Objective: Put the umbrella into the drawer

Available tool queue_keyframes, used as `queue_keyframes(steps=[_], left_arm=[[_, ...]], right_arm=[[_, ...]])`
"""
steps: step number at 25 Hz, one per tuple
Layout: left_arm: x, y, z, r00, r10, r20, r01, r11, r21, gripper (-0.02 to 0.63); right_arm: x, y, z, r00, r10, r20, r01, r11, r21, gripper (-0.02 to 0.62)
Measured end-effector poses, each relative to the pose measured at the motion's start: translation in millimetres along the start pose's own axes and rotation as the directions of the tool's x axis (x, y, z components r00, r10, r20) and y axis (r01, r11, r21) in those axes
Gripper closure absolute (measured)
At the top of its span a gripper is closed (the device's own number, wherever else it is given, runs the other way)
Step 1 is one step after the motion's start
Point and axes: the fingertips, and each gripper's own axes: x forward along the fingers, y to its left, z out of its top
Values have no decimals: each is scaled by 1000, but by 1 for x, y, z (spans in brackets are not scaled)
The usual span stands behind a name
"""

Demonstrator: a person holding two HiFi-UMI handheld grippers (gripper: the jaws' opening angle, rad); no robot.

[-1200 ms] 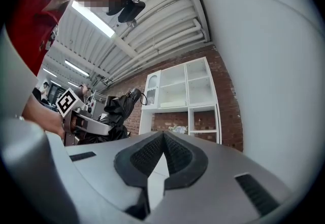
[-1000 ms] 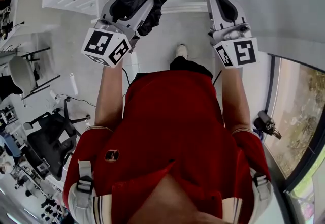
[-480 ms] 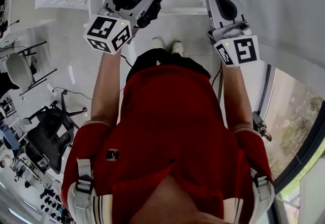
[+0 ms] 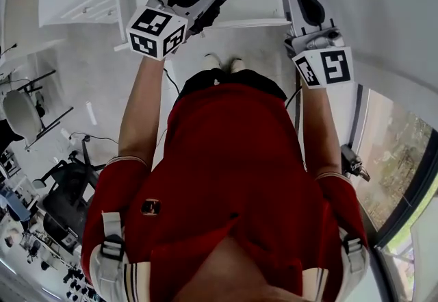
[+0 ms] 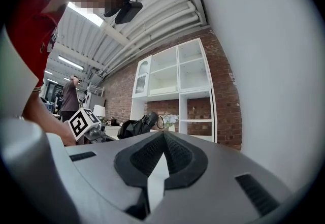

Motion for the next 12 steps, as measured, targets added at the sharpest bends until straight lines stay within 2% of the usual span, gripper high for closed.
queue_keyframes(steps=[7,12], left_arm=[[21,16,-31,990,-69,-119,76,996,53,364],[37,26,-59,963,-105,-247,138,983,118,364]], right_arm=[[10,2,-7,999,-29,-25,29,1000,-4,604],[25,-3,-10,999,-16,-38,15,1000,-6,604]])
